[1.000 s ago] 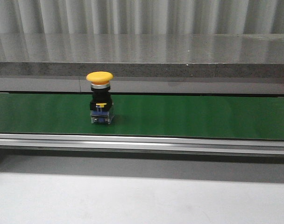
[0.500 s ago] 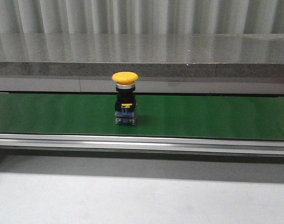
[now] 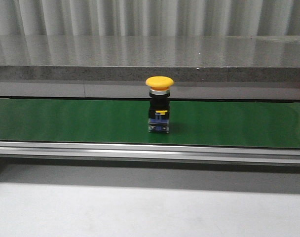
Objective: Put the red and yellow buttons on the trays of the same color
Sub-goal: 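Carry the red button with the right gripper into the red tray, release, then reach the right gripper to the yellow button on the belt and grasp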
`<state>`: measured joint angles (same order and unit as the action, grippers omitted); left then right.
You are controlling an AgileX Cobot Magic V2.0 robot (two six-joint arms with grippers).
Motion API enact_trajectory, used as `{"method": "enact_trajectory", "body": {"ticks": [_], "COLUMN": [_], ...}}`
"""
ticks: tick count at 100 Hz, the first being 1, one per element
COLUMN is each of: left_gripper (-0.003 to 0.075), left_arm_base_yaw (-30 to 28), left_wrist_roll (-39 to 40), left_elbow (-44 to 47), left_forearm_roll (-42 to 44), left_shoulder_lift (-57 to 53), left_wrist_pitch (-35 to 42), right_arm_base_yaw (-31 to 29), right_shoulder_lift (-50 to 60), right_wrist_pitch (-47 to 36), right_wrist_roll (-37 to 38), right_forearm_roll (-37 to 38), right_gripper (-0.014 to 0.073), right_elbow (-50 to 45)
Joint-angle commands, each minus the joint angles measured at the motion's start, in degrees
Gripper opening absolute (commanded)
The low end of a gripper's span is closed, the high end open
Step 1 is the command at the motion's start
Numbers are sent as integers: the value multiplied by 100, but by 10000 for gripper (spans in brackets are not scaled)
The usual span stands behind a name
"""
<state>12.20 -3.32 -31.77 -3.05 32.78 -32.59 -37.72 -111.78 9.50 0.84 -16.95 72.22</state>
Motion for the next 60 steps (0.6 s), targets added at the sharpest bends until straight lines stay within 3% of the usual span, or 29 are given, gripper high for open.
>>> {"method": "enact_trajectory", "body": {"ticks": [1,10,28,60], "left_gripper": [-20,-20,-20,-20], "left_arm_base_yaw": [53,53,53,53], "left_wrist_roll": [-2,-2,-2,-2], "left_elbow": [-154,-154,-154,-154], "left_forearm_roll": [-79,-79,-79,-79], "left_shoulder_lift": [1,1,1,1], "left_wrist_pitch": [398,398,398,398], "right_arm_base_yaw": [-3,-3,26,435], "right_shoulder_lift": [328,422,977,2911], "right_wrist_pitch": [-426,-432,-281,176], "right_wrist_roll": [6,6,-84,-84], "right_forearm_roll": [-57,-57,-46,-18], "right_gripper": [515,607,602,602], "right_elbow": [175,175,57,-1074]}}
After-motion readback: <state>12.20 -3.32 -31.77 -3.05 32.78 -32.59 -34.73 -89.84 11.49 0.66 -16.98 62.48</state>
